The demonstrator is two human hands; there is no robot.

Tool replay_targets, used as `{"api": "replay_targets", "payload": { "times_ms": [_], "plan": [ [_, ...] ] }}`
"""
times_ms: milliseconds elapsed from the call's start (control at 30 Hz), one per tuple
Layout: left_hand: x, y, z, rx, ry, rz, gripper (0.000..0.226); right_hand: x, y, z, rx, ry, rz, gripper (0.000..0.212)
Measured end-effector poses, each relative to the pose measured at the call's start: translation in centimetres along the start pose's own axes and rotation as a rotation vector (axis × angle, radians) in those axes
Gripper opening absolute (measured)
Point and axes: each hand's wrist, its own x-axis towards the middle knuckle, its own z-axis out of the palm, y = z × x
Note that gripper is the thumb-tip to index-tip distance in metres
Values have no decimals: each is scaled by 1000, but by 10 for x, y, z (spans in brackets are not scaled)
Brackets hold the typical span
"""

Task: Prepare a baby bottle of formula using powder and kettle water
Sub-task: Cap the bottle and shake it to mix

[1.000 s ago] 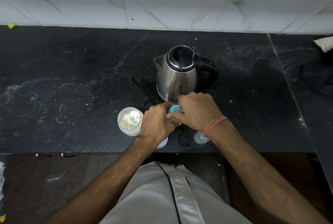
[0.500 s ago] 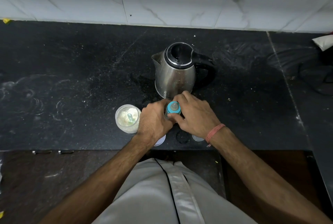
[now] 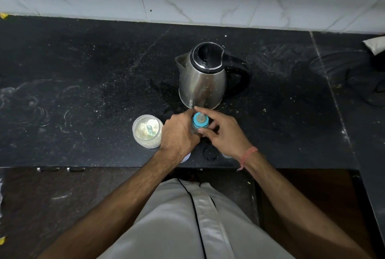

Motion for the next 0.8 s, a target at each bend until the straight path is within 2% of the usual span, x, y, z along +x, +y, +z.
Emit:
{"api": "replay_targets", "payload": {
  "times_ms": [100,200,267,333,467,533,600,667,733,800],
  "plan": [
    [-1,0,1,22,-6,3,36,-13,2,29,232,179,106,65],
    [-2,1,0,15,-25,11,41,-18,-4,53,265,424,175,60],
    [-4,0,0,15,-13,17,43,-18,-8,58,285,484,173,58],
    [-4,0,1,10,-17,19,44,-15,-7,49,269,440,161,58],
    [-5,-1,3,-31,-28,24,45,-8,-3,8,261,100,109,64],
    [-5,-2,3,-49,-25,9,46,-6,-2,2,249,40,104,62],
    [-4,-4,5,-45,-10,-11,47,-8,0,12,183,145,91,61],
    [-6,-3,6,-27,1,-11,48,-14,5,34,128,322,66,58],
    [-8,0,7,-28,6,-4,49,-20,4,54,151,476,72,55],
    [-8,1,7,-32,5,-2,49,-22,0,62,191,551,103,54]
  ]
}}
